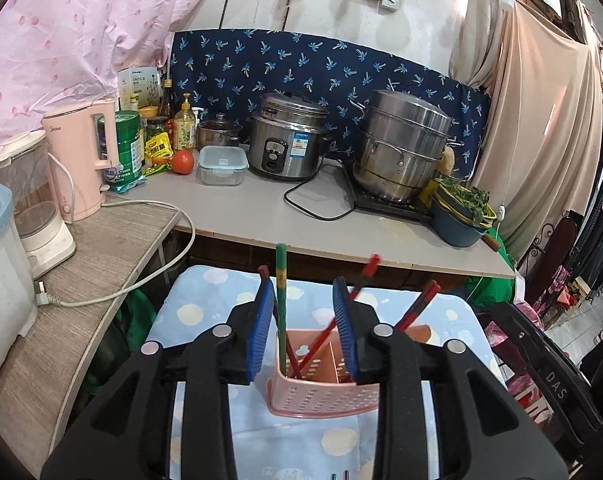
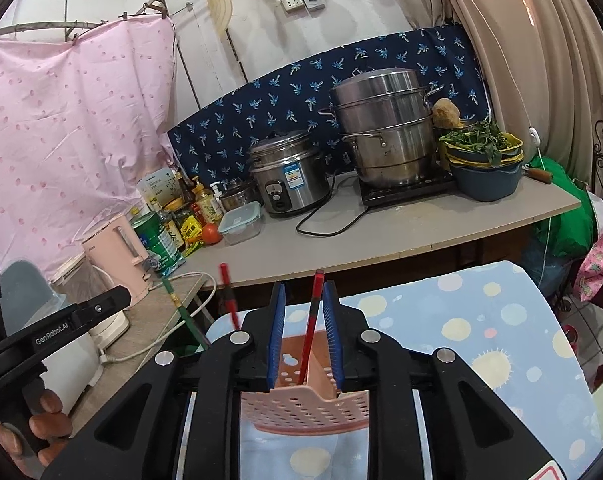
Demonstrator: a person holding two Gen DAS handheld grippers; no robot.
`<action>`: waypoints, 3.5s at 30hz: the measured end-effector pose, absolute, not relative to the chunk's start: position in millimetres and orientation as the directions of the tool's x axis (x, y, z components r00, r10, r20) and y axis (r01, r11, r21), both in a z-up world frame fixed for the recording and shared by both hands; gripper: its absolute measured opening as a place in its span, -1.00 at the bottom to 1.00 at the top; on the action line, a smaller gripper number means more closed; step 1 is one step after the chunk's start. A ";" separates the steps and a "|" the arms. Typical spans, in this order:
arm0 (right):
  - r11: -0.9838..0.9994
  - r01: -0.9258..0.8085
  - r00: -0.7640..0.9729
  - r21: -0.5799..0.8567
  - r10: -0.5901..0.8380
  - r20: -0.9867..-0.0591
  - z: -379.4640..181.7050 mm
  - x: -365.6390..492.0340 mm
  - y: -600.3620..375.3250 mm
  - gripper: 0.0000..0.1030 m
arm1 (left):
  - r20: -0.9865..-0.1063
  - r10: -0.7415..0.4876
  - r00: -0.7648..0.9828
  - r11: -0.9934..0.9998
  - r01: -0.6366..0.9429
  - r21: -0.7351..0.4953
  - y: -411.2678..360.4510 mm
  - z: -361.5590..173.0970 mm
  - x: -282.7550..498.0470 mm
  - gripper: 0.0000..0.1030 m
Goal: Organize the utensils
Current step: 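Open both tools to drop the red and green chopsticks into the holder, then grasp a dark-red chopstick with the right tool while the left tool approaches the gold spoon, then grasp the gold spoon with the left tool while the right tool lifts its chopstick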
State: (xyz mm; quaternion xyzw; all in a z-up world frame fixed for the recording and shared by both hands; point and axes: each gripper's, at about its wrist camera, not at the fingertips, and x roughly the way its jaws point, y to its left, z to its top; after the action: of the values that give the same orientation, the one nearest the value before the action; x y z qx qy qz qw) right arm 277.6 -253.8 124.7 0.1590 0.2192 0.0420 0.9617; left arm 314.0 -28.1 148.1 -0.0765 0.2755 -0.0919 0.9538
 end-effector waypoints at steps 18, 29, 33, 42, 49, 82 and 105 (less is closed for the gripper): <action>0.963 -0.041 0.870 0.268 0.166 -0.464 100.6 173.0 -225.6 -0.48 | -0.567 -0.220 0.794 0.975 0.161 -0.154 -27.3 117.9 231.6 -0.14; 0.967 -0.024 0.797 0.254 0.172 -0.579 45.7 109.2 -212.7 -0.48 | -0.673 -0.208 0.710 0.978 0.173 -0.120 -17.3 49.9 171.2 -0.14; 0.964 -0.003 0.770 0.266 0.172 -0.615 25.5 88.8 -213.3 -0.48 | -0.703 -0.206 0.680 0.978 0.170 -0.121 -13.0 28.3 154.4 -0.14; 0.968 0.031 0.709 0.248 0.154 -0.688 -21.5 48.8 -209.3 -0.48 | -0.774 -0.196 0.601 0.980 0.140 -0.140 -2.2 -21.6 126.1 -0.14; 0.971 0.013 0.663 0.237 0.169 -0.729 -50.1 26.3 -194.9 -0.48 | -0.808 -0.192 0.557 0.981 0.126 -0.146 0.5 -47.2 110.2 -0.14; 0.978 0.026 0.645 0.208 0.142 -0.751 -83.9 14.1 -185.0 -0.87 | -0.829 -0.214 0.517 0.976 0.140 -0.164 -11.7 -77.8 105.4 -0.18; 0.968 0.042 0.675 0.248 0.155 -0.721 -61.4 10.4 -194.5 -0.87 | -0.779 -0.275 0.563 0.961 0.171 -0.216 -4.4 -36.1 96.2 -0.80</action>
State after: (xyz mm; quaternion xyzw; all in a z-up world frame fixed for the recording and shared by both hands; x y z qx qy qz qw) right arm 10.4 -194.5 -61.4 0.1231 0.4018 0.0311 0.9069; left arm 96.2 -4.4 -36.1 -0.0580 0.4501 -0.1265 0.8821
